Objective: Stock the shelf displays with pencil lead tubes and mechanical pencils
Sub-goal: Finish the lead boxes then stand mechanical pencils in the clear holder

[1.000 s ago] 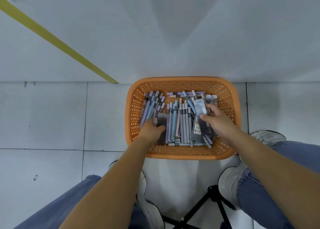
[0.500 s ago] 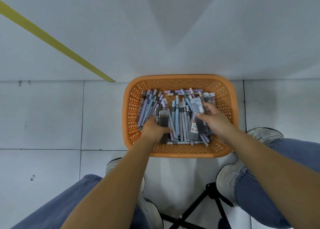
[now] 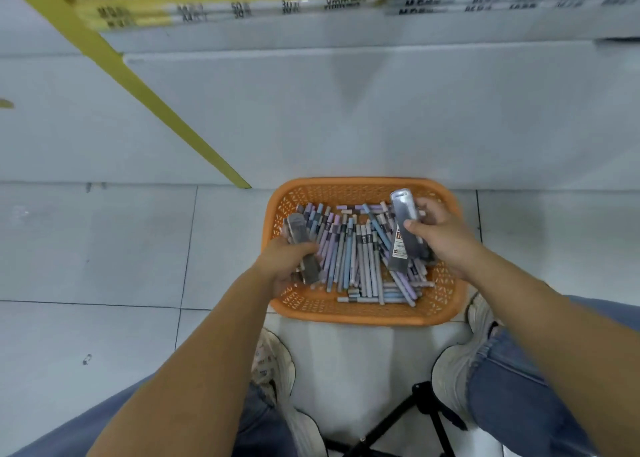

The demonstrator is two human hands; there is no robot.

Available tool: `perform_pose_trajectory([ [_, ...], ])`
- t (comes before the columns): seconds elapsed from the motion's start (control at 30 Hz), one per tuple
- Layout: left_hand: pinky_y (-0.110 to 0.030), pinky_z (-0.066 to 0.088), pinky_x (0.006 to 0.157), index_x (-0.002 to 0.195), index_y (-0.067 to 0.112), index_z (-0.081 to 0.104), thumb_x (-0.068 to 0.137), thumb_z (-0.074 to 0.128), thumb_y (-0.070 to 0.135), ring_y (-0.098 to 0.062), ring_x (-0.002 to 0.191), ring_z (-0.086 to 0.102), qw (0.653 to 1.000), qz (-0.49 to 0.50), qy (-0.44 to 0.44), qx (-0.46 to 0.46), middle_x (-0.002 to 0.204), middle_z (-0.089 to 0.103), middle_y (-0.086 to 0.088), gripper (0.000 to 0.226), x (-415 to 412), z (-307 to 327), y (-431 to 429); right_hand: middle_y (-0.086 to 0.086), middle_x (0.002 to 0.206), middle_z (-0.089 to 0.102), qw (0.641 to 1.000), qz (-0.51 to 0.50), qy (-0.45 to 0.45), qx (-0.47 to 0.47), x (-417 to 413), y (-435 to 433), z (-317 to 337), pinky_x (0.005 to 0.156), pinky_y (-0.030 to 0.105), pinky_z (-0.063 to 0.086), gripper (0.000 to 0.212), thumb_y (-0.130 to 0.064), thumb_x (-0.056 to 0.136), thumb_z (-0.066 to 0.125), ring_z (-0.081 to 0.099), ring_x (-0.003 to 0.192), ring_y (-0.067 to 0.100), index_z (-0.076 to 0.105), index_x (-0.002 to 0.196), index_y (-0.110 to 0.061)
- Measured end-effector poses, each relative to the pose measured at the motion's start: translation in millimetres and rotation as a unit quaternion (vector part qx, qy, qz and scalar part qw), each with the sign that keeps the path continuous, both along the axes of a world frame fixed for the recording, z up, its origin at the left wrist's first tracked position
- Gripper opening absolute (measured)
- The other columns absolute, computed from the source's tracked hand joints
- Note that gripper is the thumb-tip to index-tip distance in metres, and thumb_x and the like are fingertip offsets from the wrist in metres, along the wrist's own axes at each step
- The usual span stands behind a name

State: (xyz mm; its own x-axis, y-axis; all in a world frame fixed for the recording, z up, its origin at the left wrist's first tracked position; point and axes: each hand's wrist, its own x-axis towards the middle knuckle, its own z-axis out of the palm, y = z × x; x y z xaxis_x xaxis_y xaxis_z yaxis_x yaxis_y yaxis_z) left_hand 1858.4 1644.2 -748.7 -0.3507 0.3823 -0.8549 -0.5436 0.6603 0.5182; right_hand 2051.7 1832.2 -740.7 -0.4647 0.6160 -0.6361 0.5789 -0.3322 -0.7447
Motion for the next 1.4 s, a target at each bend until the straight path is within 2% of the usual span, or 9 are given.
perform_pose_trajectory([
  [0.1,-0.035,0.059,0.067,0.113,0.007,0.059,0.094,0.068,0.013,-0.021,0.092,0.076,0.995,-0.008,-0.03,0.093,0.112,0.075,-0.015,0.022,0,32,6,0.005,0.112,0.068,0.998,0.02,0.041,0.036,-10,-1,34,0.086,0.044,0.053,0.039,-0.012,0.093,0.063,0.066,0.102,0.024,0.055,0.128,-0.027],
  [0.3,-0.031,0.055,0.06,0.097,0.011,0.063,0.094,0.067,0.036,-0.014,0.06,0.059,0.971,-0.069,0.011,0.23,0.073,0.064,-0.003,0.025,27,122,29,-0.005,0.108,0.071,0.988,0.031,0.147,0.037,-26,-17,120,0.081,0.052,0.057,0.028,-0.018,0.094,0.062,0.071,0.095,0.021,0.057,0.118,-0.031],
  [0.47,-0.044,0.057,0.093,0.127,0.012,0.063,0.091,0.071,0.013,-0.029,0.108,0.07,0.947,-0.108,0.042,0.298,0.115,0.075,-0.012,0.037,45,185,35,-0.001,0.106,0.072,0.969,0.015,0.243,0.037,-32,-39,190,0.069,0.042,0.057,0.027,-0.016,0.096,0.057,0.07,0.095,0.023,0.057,0.122,-0.025],
  [0.57,-0.041,0.059,0.089,0.123,0.017,0.067,0.094,0.068,0.014,-0.03,0.11,0.07,0.93,-0.104,0.042,0.351,0.12,0.073,-0.014,0.03,45,221,34,0.009,0.116,0.067,0.958,0.001,0.288,0.022,-34,-46,229,0.065,0.041,0.057,0.028,-0.017,0.099,0.052,0.067,0.101,0.027,0.055,0.127,-0.02],
  [0.67,-0.041,0.062,0.077,0.124,0.019,0.067,0.09,0.073,0.02,-0.032,0.1,0.073,0.919,-0.098,0.044,0.38,0.115,0.074,-0.015,0.035,43,256,34,0.009,0.121,0.065,0.95,0.012,0.306,0.063,-38,-52,266,0.09,0.044,0.053,0.027,-0.017,0.1,0.051,0.063,0.111,0.027,0.059,0.125,-0.017],
  [0.87,-0.027,0.055,0.059,0.11,0.022,0.071,0.08,0.081,0.031,-0.026,0.085,0.074,0.898,-0.131,0.128,0.4,0.1,0.076,-0.015,0.033,28,331,37,-0.007,0.083,0.067,0.909,0.102,0.301,0.269,-36,-37,347,0.061,0.012,0.045,0.013,-0.018,0.095,0.06,0.059,0.07,0.0,0.071,0.1,-0.023],
  [1.13,-0.025,0.053,0.058,0.102,0.029,0.075,0.074,0.086,0.037,-0.012,0.069,0.071,0.884,-0.074,0.18,0.426,0.094,0.078,-0.004,0.031,9,380,46,-0.005,0.093,0.074,0.875,0.097,0.359,0.311,-50,-12,403,0.062,0.024,0.051,0.067,-0.01,0.087,0.07,0.067,0.072,0.009,0.039,0.13,-0.05],
  [1.23,-0.025,0.053,0.055,0.097,0.028,0.077,0.069,0.086,0.035,-0.011,0.066,0.07,0.88,-0.033,0.178,0.439,0.093,0.078,-0.005,0.03,8,383,51,0.005,0.092,0.071,0.852,0.117,0.349,0.373,-57,-12,413,0.076,0.03,0.05,0.065,-0.015,0.086,0.071,0.057,0.072,0.011,0.044,0.125,-0.058],
  [1.4,-0.024,0.052,0.056,0.092,0.039,0.077,0.062,0.089,0.041,-0.01,0.072,0.07,0.866,-0.021,0.181,0.466,0.094,0.079,-0.003,0.032,2,391,50,-0.008,0.09,0.072,0.842,0.149,0.378,0.356,-63,-16,428,0.059,0.02,0.049,0.058,-0.009,0.09,0.065,0.064,0.06,0.013,0.046,0.116,-0.057],
])
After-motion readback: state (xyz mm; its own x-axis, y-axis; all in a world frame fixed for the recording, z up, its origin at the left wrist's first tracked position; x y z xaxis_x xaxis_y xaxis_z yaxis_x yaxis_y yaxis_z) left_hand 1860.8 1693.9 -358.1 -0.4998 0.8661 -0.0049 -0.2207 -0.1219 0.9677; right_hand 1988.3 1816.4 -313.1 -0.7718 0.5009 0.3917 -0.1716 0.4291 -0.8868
